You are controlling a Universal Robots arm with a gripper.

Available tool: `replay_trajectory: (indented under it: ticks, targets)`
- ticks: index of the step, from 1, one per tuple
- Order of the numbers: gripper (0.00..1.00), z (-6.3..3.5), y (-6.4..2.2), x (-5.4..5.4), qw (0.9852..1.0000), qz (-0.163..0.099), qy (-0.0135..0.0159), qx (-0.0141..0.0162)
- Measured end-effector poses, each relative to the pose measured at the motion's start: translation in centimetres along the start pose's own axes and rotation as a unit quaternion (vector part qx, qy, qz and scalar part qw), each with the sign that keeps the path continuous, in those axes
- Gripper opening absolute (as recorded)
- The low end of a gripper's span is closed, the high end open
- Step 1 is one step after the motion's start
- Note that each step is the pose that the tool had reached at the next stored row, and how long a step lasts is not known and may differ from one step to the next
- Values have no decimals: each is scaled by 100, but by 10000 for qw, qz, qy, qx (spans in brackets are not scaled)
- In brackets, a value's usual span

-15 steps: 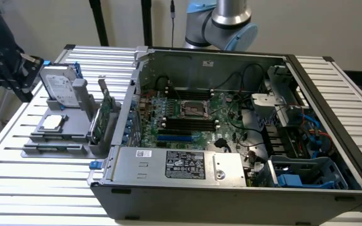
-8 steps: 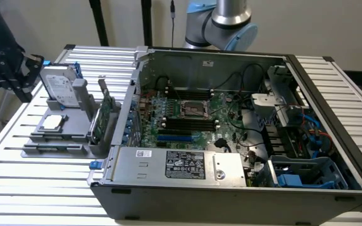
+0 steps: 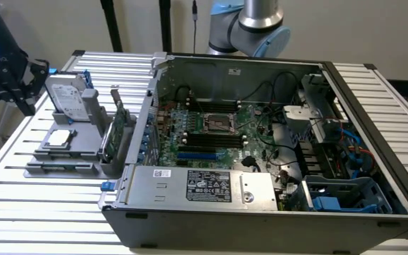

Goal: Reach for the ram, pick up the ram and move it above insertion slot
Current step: 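Pick up the ram and move it above insertion slot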

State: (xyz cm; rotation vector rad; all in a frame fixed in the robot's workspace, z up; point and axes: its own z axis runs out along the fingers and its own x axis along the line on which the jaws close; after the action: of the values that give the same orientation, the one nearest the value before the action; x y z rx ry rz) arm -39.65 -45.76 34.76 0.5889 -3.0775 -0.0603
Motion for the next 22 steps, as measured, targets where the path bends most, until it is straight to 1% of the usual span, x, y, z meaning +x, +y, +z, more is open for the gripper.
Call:
replay_trajectory:
  ticks: [3,6,9,11,14,17,19,22]
  targets:
    - [11,1,0,0,9996,-272,10,0]
    - [11,1,0,0,9985,-542,21,0]
    - [11,1,0,0,9967,-811,31,0]
    - [11,0,0,0,9950,-998,39,0]
    - [11,0,0,0,9919,-1266,50,0]
    - [11,0,0,0,9881,-1535,60,0]
    - [11,0,0,0,9852,-1712,67,1]
    - [11,0,0,0,9801,-1983,76,2]
